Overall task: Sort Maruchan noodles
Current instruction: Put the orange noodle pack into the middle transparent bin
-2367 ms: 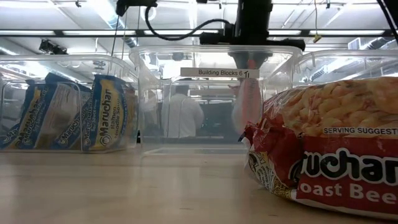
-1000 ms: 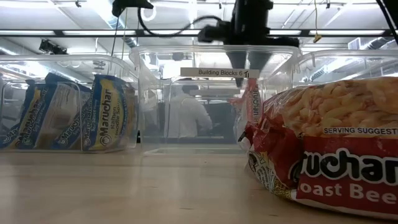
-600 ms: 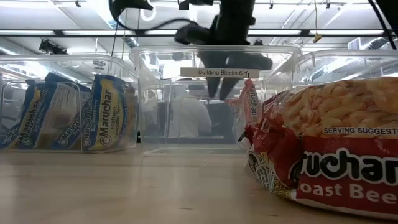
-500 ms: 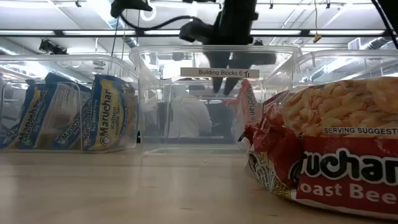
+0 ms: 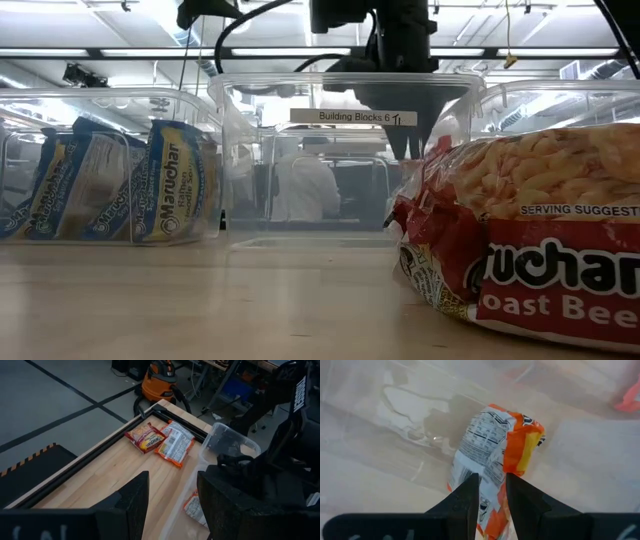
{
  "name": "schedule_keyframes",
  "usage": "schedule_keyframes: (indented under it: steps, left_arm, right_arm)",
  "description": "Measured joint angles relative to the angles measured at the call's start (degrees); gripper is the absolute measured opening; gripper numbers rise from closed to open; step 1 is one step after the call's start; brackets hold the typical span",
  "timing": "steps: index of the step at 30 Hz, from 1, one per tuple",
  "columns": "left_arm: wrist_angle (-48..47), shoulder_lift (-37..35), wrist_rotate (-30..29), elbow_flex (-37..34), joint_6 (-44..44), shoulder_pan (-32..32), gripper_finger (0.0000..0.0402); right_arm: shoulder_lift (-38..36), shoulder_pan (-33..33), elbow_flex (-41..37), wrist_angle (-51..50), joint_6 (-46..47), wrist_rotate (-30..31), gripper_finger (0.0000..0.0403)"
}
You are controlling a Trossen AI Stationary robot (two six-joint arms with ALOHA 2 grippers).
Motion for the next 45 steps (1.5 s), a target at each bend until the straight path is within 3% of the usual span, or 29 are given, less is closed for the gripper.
schedule_keyframes:
  steps: [10, 16, 21, 27, 32, 37, 40, 45]
  left_arm:
    - [-0.9, 0.0, 0.0, 0.0, 1.2, 0.0, 0.0172]
    - [-1.1, -1.4, 0.2, 0.0, 2.9, -1.6, 0.0172]
    - [0.2, -4.4, 0.2, 0.0, 3.7, -4.8, 0.0172]
    - [2.1, -7.7, 0.2, 0.0, 3.7, -11.0, 0.0172]
    - [2.5, -8.9, -0.2, 0.0, 4.4, -15.4, 0.0172]
    - [1.5, -8.9, -2.0, 0.0, 4.6, -18.3, 0.0172]
    - [1.7, -8.9, -3.5, -1.0, 4.6, -19.3, 0.0172]
    - [1.4, -9.0, -4.5, -3.5, 3.6, -19.6, 0.0172]
  right_arm:
    - [0.0, 0.0, 6.3, -0.8, -2.2, 2.6, 0.0103]
    - [0.0, 1.8, 14.1, -3.5, -5.8, 9.9, 0.0103]
    - [-0.9, 2.9, 21.1, -13.6, -4.7, 17.6, 0.0103]
    - [-7.0, -1.2, 21.1, -15.4, -5.0, 20.8, 0.0132]
    - [-12.2, -7.8, 17.5, -15.2, -8.5, 23.7, 0.0189]
    - [-14.9, -18.0, 8.2, -13.4, -11.6, 23.0, 0.0231]
    - [-14.4, -23.0, 2.0, -10.5, -14.5, 18.1, 0.0241]
    - [-13.1, -29.0, -7.8, -10.9, -15.6, 16.2, 0.024]
